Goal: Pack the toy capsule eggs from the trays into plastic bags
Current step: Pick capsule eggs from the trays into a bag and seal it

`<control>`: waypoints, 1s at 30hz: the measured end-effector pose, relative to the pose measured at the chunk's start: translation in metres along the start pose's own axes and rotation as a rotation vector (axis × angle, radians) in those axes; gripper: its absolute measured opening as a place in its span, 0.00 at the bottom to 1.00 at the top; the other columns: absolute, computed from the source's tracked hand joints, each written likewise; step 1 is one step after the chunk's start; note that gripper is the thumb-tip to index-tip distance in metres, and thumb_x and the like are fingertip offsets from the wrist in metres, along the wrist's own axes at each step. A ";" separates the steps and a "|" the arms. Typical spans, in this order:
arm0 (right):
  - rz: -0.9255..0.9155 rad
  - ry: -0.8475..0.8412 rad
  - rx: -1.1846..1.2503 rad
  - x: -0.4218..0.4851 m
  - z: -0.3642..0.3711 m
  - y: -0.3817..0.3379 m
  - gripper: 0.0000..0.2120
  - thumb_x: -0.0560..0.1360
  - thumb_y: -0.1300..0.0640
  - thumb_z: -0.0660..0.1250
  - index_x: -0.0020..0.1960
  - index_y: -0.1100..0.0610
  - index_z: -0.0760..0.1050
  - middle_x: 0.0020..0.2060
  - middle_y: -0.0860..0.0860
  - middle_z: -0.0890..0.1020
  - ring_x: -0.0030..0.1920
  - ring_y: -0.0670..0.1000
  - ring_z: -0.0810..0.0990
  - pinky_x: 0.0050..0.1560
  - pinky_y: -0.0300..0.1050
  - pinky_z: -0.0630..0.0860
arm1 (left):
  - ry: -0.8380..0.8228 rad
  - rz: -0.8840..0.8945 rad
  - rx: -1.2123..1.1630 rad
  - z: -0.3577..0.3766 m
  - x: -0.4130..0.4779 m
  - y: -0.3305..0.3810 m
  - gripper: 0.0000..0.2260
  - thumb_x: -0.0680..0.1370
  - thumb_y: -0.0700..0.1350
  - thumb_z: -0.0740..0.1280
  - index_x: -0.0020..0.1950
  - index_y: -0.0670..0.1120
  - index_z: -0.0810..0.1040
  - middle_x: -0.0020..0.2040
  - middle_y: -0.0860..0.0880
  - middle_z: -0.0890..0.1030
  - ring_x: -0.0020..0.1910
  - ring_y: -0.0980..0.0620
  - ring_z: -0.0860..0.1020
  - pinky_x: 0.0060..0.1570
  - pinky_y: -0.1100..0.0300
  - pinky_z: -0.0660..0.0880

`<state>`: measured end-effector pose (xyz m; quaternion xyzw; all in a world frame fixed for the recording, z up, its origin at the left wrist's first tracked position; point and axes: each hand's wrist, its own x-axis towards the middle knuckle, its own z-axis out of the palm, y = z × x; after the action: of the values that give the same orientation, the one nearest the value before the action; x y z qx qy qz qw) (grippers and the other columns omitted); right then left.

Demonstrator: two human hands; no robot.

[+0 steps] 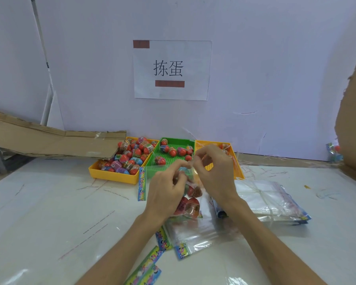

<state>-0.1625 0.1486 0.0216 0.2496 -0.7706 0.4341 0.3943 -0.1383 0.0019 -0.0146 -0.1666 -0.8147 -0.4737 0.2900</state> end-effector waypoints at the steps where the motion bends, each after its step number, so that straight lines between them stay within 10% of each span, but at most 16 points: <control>1: 0.041 0.040 0.015 0.002 -0.003 0.002 0.06 0.75 0.64 0.69 0.42 0.55 0.77 0.38 0.47 0.79 0.36 0.47 0.78 0.38 0.34 0.73 | 0.002 -0.010 -0.004 0.000 0.000 -0.001 0.11 0.81 0.45 0.60 0.55 0.61 0.76 0.29 0.47 0.80 0.21 0.54 0.65 0.21 0.58 0.60; 10: 0.506 -0.091 0.319 0.021 -0.033 0.025 0.07 0.78 0.62 0.71 0.42 0.54 0.83 0.31 0.48 0.83 0.31 0.45 0.79 0.36 0.37 0.77 | 0.085 -0.153 -0.159 -0.003 0.003 0.004 0.13 0.82 0.39 0.62 0.50 0.59 0.77 0.32 0.41 0.82 0.21 0.54 0.63 0.22 0.57 0.61; 14: 0.579 0.009 0.227 0.026 -0.048 0.043 0.08 0.77 0.61 0.72 0.39 0.54 0.83 0.29 0.48 0.82 0.31 0.46 0.78 0.37 0.41 0.78 | 0.146 -0.226 -0.223 -0.005 0.004 0.007 0.11 0.82 0.37 0.63 0.49 0.53 0.78 0.32 0.42 0.82 0.33 0.31 0.77 0.32 0.37 0.75; 25: 0.601 0.023 -0.007 0.025 -0.068 0.065 0.05 0.76 0.58 0.73 0.41 0.57 0.84 0.36 0.58 0.83 0.36 0.52 0.78 0.43 0.56 0.79 | 0.183 -0.255 -0.177 -0.004 0.003 0.009 0.11 0.82 0.36 0.63 0.48 0.51 0.78 0.22 0.57 0.74 0.21 0.54 0.66 0.25 0.55 0.64; 30: 0.639 0.142 -0.015 0.025 -0.081 0.073 0.07 0.75 0.61 0.71 0.39 0.54 0.82 0.35 0.52 0.83 0.37 0.51 0.78 0.43 0.47 0.76 | 0.201 -0.302 -0.253 -0.009 0.004 0.012 0.10 0.82 0.36 0.62 0.49 0.49 0.78 0.33 0.49 0.85 0.38 0.30 0.81 0.37 0.33 0.79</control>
<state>-0.1982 0.2537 0.0329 -0.0388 -0.7838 0.5465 0.2925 -0.1319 -0.0003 -0.0008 -0.0295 -0.7314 -0.6245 0.2723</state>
